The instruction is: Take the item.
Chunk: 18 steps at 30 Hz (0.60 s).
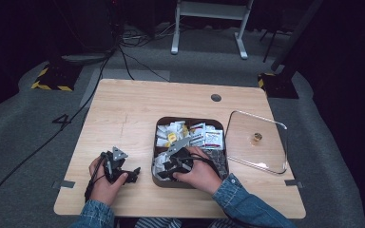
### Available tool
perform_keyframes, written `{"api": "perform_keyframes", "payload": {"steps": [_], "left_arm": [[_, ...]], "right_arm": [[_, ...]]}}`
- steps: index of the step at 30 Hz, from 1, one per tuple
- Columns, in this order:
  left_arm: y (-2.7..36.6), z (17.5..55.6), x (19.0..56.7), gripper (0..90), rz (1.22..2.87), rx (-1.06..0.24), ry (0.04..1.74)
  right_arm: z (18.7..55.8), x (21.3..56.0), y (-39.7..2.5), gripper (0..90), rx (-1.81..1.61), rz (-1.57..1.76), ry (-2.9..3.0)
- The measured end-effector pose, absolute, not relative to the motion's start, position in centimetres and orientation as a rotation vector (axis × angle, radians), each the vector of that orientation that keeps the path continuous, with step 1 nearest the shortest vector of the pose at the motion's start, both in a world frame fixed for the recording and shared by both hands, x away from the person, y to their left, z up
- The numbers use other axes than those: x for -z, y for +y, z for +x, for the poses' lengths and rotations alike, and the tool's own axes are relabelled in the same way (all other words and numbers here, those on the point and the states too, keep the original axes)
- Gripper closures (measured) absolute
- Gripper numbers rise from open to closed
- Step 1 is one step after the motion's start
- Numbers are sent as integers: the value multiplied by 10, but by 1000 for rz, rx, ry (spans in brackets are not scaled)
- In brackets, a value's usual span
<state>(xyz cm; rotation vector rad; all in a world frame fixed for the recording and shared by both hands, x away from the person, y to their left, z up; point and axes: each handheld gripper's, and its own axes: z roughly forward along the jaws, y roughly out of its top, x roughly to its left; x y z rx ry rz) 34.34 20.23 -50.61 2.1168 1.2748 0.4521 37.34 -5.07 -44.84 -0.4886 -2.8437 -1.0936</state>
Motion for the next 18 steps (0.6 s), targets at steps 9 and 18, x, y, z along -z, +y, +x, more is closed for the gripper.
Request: {"api": "perform_keyframes", "payload": {"steps": [9, 18], "left_arm": [[202, 343, 506, 1, 2118, -453, 1275], [202, 343, 506, 1, 2117, -452, 1275]], "right_arm": [[371, 448, -50, 881, 1093, -501, -2855], [371, 442, -56, 891, 1131, -533, -2846]]}}
